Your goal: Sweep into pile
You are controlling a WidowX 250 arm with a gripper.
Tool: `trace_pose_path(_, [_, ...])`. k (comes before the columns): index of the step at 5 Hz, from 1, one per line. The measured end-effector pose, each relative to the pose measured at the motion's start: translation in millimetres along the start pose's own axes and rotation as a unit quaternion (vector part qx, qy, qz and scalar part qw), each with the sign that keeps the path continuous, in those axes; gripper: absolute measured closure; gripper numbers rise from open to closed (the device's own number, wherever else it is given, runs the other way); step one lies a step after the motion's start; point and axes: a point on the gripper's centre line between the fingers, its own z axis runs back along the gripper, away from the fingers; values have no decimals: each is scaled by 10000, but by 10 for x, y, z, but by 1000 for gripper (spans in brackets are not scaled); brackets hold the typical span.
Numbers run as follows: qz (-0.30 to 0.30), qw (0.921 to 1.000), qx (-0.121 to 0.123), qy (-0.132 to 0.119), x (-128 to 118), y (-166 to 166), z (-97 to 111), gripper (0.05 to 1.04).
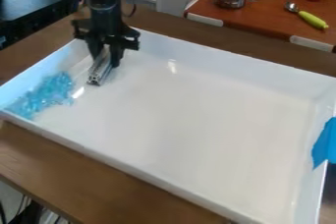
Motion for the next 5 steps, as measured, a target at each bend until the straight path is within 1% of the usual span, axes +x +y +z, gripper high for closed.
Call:
trace_pose_path(1, [-79, 10000, -56, 16, 0, -18, 0, 708])
trace_pose_path(2, [-434, 9985, -265, 180, -225, -86, 115, 707])
trace_pose_path(3, [-755, 9960, -474, 106, -386, -292, 502, 708])
trace_pose_path(4, [-971, 9934, -608, -36, -482, -553, 778, 708])
trace_pose_path(5, [-1169, 9907, -691, 50, -648, -977, 918, 708])
